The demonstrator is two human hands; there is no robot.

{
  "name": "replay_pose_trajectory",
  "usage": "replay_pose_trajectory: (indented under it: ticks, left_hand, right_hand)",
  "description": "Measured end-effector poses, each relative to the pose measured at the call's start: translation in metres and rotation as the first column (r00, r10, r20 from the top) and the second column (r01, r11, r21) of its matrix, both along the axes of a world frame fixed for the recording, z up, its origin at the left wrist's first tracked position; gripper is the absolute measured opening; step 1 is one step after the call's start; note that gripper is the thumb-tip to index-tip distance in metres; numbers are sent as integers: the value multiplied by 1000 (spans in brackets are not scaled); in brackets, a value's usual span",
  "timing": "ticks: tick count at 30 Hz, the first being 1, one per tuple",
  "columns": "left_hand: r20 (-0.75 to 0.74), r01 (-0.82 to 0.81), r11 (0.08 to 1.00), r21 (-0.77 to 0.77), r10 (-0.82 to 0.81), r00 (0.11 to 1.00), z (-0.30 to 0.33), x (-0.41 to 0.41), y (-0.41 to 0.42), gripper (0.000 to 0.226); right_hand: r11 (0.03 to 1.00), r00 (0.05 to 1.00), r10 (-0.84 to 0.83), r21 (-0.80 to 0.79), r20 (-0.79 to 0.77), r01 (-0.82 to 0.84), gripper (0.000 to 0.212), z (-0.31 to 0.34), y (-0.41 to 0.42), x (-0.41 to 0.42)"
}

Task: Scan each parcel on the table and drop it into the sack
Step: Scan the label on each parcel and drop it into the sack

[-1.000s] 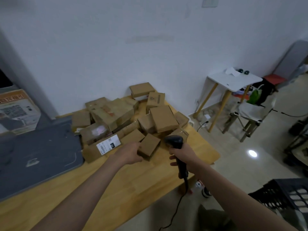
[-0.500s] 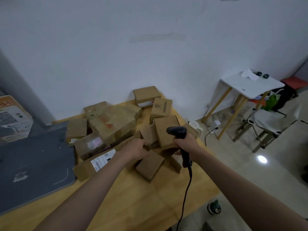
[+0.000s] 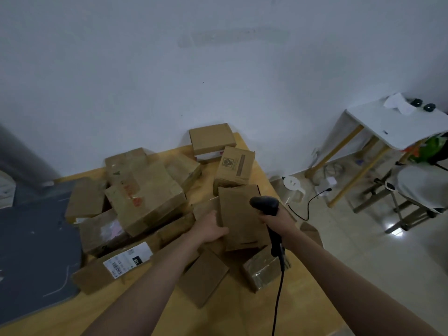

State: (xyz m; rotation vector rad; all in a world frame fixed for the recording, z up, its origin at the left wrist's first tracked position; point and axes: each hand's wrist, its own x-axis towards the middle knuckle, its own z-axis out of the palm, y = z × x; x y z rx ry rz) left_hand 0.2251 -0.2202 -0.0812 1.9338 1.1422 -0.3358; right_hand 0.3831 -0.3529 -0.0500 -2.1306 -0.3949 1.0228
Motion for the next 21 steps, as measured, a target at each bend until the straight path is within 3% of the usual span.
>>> replay_pose_trajectory:
  ticks: [8,11,21]
  left_hand:
    - [29,-159,962,-223,169,985,-36,22,3,54]
    - [31,-205,946,-249,220,975,-42,22,3,57]
    - [139,-120,990,-67,129,982,-9,-13,6,76]
  right_hand:
    - [999,996,18,-24,-91,-21,28,-27,9,14]
    - [999,997,7,-47,-82,-11,21,-32,10,12]
    - [996,999,-41,80,-22,42,20,-4,-6,-19]
